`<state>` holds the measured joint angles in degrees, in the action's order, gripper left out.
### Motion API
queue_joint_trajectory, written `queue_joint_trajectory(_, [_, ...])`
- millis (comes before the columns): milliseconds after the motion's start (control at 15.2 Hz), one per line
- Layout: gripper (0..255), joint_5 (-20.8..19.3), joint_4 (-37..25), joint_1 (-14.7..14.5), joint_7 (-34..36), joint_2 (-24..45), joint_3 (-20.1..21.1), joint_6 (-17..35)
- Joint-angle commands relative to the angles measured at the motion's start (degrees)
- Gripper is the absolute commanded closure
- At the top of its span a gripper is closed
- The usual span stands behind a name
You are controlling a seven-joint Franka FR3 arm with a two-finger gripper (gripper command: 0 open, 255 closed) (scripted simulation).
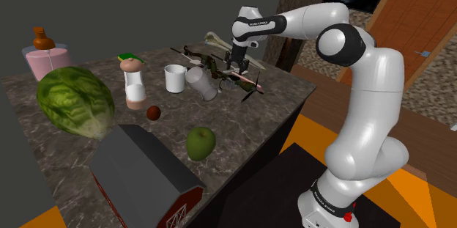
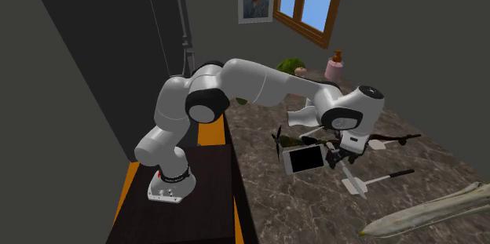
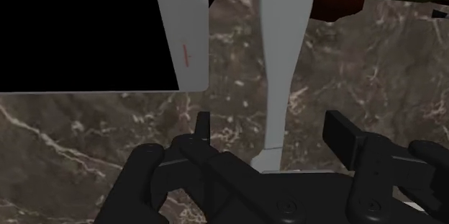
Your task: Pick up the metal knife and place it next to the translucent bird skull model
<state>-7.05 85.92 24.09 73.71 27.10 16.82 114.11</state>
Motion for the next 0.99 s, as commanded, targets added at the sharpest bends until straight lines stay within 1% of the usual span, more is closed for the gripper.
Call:
queue_joint_trajectory(0, [0,-0.01,-0.01,-0.03,0.01,0.08,0.00,-0.01])
queue_joint_trajectory(132, [0,0.09,0.41,0.20,-0.21,-0.22,-0.01,0.12])
queue_joint_trajectory(396, [0,0.71,-4.38,0.21,-0.65,-1.93,0.30,-6.30])
queue_joint_trajectory(924, [0,0.70,-4.38,0.21,-0.65,-1.93,0.30,-6.30])
